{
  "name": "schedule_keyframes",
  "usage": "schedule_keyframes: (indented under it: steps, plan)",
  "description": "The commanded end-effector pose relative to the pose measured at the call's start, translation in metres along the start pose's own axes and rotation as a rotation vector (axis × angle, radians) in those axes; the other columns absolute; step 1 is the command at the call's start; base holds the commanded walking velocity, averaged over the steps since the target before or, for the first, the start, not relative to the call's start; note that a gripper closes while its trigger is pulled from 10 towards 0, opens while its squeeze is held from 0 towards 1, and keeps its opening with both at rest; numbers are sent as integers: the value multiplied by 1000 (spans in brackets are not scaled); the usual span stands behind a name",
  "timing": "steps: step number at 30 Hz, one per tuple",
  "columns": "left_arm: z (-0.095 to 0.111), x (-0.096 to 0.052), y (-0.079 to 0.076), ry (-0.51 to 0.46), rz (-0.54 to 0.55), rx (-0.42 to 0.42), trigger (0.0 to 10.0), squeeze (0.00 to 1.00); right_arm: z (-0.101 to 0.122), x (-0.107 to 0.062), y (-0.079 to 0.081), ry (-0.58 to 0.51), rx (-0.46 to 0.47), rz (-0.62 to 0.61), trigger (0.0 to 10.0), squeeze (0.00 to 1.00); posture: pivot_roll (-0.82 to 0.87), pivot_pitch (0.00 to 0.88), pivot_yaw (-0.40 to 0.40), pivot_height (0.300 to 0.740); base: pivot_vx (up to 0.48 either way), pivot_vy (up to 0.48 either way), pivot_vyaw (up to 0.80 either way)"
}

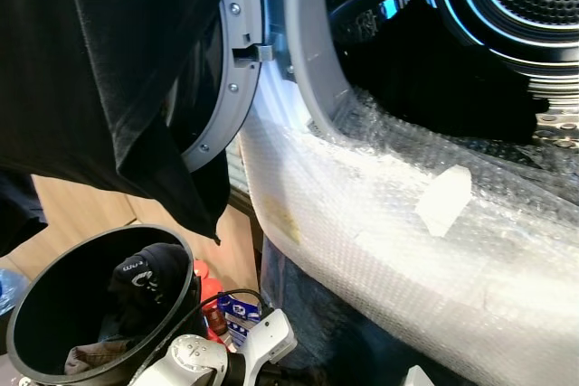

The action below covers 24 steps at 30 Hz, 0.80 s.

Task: Clothes washing

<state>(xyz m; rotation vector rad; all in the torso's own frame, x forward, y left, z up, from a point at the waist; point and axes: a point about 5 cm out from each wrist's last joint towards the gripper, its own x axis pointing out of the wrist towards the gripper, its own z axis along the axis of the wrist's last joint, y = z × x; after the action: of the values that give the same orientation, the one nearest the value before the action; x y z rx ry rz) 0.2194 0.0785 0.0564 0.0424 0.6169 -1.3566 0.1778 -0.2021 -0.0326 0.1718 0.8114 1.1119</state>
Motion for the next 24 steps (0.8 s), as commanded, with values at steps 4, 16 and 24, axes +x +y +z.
schedule_keyframes:
  steps: [4, 16, 24]
  plan:
    - [13, 6, -2, -10, -19, 68, 0, 0, 14, 9, 6, -48, -17, 58, 10000, 1000, 72, 0, 15, 740, 0, 0, 0]
    - [33, 16, 1, -96, 20, 93, 0, 0, 26, 20, 9, -103, -12, 22, 10000, 1000, 78, 0, 11, 740, 0, 0, 0]
    - [41, 17, 1, -142, 39, 93, 0, 0, 30, 24, 7, -148, 21, -15, 10000, 1000, 84, 0, 7, 740, 0, 0, 0]
